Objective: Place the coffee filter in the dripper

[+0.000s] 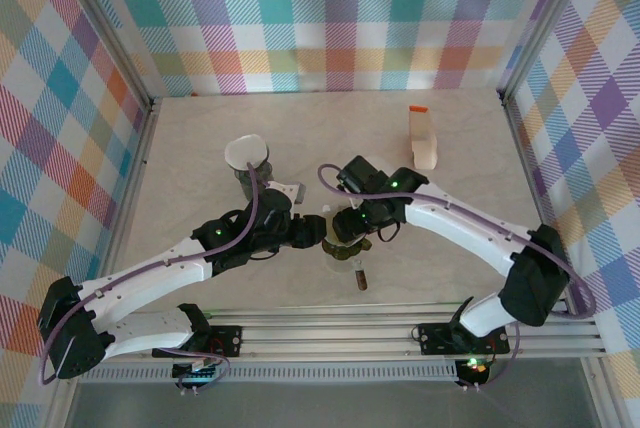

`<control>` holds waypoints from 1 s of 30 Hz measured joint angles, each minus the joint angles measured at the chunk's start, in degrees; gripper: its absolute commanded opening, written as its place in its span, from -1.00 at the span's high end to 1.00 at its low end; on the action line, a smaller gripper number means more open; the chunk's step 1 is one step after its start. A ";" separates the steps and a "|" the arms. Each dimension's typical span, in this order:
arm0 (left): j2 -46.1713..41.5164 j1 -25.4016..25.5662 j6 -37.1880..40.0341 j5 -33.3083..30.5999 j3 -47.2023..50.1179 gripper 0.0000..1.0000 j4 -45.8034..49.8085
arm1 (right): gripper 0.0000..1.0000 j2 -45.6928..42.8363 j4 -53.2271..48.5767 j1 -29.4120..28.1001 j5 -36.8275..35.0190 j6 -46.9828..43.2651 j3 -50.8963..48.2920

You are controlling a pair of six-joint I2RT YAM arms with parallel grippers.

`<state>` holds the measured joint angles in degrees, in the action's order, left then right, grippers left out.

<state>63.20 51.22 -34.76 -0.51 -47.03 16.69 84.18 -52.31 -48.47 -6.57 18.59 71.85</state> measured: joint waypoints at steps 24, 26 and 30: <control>0.00 0.00 -0.20 -0.02 0.44 -0.13 -0.37 | -0.51 -8.02 -3.37 0.02 -7.96 1.70 0.00; 0.00 0.00 -0.20 -0.02 0.44 -0.13 -0.37 | -0.51 -8.09 -3.37 0.02 -7.96 1.68 0.00; 0.00 0.00 -0.20 -0.02 0.44 -0.14 -0.37 | -0.52 -8.98 -2.91 0.02 -7.58 1.49 0.00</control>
<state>63.20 51.22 -34.96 -0.54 -46.59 16.32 75.20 -55.22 -48.45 -14.15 20.08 71.85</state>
